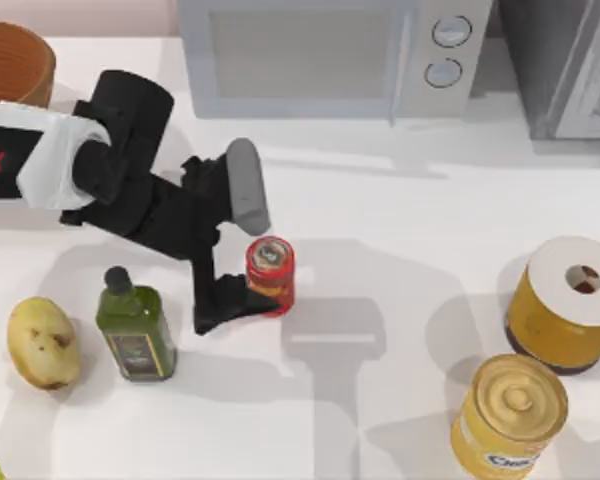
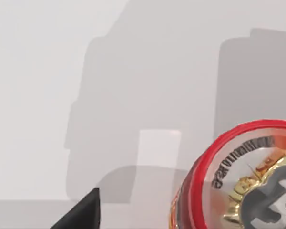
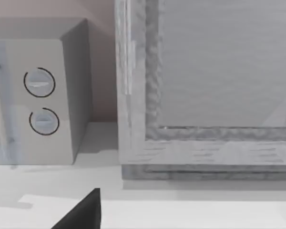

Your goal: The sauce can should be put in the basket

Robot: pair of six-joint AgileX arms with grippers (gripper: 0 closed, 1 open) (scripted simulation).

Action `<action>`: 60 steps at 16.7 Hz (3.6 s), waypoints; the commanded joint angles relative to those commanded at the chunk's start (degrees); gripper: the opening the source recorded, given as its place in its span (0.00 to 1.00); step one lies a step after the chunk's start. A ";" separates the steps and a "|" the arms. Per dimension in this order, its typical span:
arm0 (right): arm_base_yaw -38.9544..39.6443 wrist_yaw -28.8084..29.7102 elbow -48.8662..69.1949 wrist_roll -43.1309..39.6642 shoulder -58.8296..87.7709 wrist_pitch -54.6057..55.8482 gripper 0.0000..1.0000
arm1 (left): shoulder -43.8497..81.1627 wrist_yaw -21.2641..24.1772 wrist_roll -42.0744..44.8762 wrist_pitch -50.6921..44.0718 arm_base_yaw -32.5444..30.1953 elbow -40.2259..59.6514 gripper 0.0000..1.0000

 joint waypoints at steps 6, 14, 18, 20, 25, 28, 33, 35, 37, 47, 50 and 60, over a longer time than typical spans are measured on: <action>0.00 0.00 0.00 0.00 0.00 0.00 1.00 | 5.98 -1.25 -3.18 9.01 -2.90 -1.15 1.00; 0.00 0.00 0.00 0.00 0.00 0.00 1.00 | 6.06 -1.27 -3.22 9.17 -2.95 -1.22 0.70; 0.00 0.00 0.00 0.00 0.00 0.00 1.00 | 6.06 -1.27 -3.22 9.17 -2.95 -1.22 0.40; 0.00 0.00 0.00 0.00 0.00 0.00 1.00 | 6.06 -1.27 -3.22 9.17 -2.95 -1.22 0.25; 0.00 0.00 0.00 0.00 0.00 0.00 1.00 | 6.06 -1.27 -3.22 9.17 -2.95 -1.22 0.00; 0.00 0.00 0.00 0.00 0.00 0.00 1.00 | 6.06 -1.27 -3.22 9.17 -2.95 -1.22 0.00; 0.00 0.00 0.00 0.00 0.00 0.00 1.00 | 5.94 -1.36 -3.18 9.09 -2.77 -1.06 0.00; 0.00 0.00 0.00 0.00 0.00 0.00 1.00 | 5.87 -2.89 -3.89 8.04 -1.92 0.83 0.00; 0.00 0.00 0.00 0.00 0.00 0.00 1.00 | 5.48 -6.01 -5.69 5.82 -0.04 4.87 0.00; 0.00 0.00 0.00 0.00 0.00 0.00 1.00 | -0.26 -24.36 -33.52 -18.71 23.43 39.77 0.00; 0.00 0.00 0.00 0.00 0.00 0.00 1.00 | -1.45 -27.29 -41.15 -25.98 30.68 45.67 0.00; 0.00 0.00 0.00 0.00 0.00 0.00 1.00 | -0.43 -28.58 -44.46 -27.20 33.55 45.82 0.00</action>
